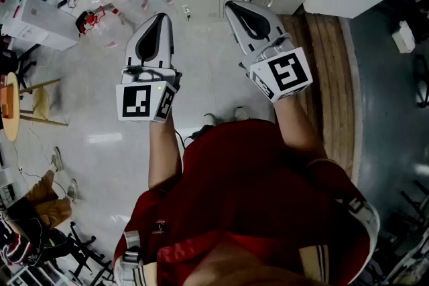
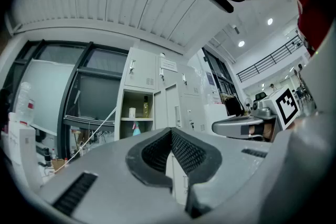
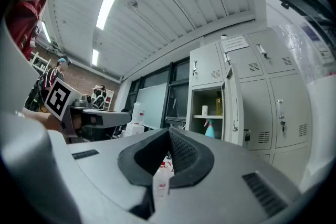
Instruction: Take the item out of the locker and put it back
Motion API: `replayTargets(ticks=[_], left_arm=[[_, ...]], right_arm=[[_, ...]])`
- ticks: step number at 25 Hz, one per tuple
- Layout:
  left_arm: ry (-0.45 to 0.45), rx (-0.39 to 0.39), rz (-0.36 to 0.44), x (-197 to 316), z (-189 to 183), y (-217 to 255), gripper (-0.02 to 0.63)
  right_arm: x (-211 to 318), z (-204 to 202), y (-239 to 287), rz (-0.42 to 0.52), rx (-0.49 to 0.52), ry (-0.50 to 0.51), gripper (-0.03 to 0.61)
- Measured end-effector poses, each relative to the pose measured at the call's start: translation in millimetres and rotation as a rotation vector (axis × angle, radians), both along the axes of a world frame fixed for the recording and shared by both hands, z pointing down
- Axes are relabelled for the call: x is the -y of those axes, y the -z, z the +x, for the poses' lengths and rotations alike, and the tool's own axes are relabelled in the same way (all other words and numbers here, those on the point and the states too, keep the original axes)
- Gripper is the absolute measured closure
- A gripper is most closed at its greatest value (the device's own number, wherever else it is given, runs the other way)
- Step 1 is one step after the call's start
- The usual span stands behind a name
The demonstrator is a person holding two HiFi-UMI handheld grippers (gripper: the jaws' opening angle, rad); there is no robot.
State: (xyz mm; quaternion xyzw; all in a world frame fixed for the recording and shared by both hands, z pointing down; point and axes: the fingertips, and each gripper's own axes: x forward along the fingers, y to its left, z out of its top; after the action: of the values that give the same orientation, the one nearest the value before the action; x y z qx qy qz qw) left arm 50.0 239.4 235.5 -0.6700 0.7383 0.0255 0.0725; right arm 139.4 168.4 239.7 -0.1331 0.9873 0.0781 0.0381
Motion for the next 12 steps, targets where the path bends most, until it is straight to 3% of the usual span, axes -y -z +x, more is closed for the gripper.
replayTargets(ticks=[12], left_arm=[[-0.036, 0.002, 0.006, -9, -16, 0, 0.607]], right_arm=[[-14, -20, 2, -0.031, 0.029, -0.019, 0.581]])
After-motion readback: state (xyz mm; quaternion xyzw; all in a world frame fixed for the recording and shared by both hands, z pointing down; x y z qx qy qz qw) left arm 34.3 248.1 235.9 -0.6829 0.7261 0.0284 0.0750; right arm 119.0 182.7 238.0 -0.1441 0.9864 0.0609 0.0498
